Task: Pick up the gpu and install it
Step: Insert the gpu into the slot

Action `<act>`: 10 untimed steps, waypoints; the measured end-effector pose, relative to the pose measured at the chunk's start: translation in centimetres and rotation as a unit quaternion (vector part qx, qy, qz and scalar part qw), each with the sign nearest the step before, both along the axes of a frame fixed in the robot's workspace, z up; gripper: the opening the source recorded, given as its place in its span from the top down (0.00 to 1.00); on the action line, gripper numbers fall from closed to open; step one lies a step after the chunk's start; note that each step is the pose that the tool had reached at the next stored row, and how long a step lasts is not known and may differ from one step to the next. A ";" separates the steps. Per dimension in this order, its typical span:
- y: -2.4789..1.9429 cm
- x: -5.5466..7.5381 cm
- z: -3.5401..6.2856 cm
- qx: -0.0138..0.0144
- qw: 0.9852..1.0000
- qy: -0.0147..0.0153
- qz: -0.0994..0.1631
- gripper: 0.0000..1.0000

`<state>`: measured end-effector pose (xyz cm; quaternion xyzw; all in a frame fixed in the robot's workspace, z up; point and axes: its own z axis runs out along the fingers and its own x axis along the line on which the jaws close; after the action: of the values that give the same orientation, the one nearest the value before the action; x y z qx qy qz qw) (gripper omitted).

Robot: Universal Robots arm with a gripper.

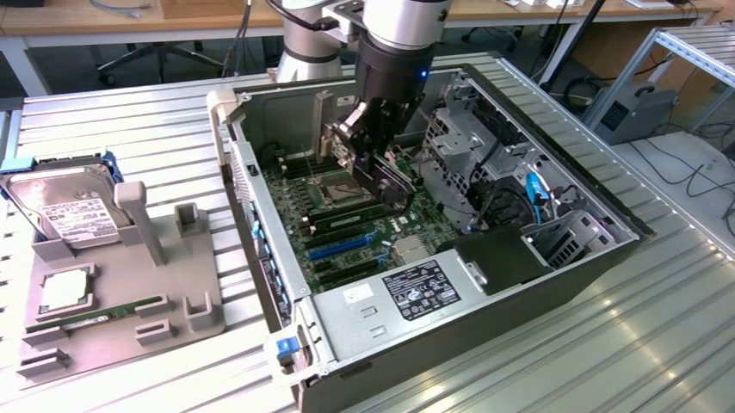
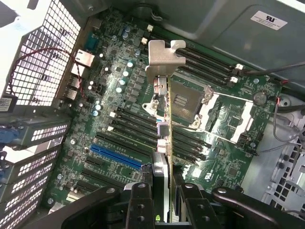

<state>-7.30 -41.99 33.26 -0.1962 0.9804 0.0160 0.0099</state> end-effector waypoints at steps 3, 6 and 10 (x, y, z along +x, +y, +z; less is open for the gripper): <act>0.00 0.0 0.00 0.000 1.000 0.000 0.007 0.73; 0.00 0.0 0.00 0.000 1.000 0.000 0.013 0.73; 0.00 0.0 0.00 0.000 1.000 0.000 0.023 0.73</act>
<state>-7.30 -41.99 33.26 -0.2186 0.9756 0.0163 0.0096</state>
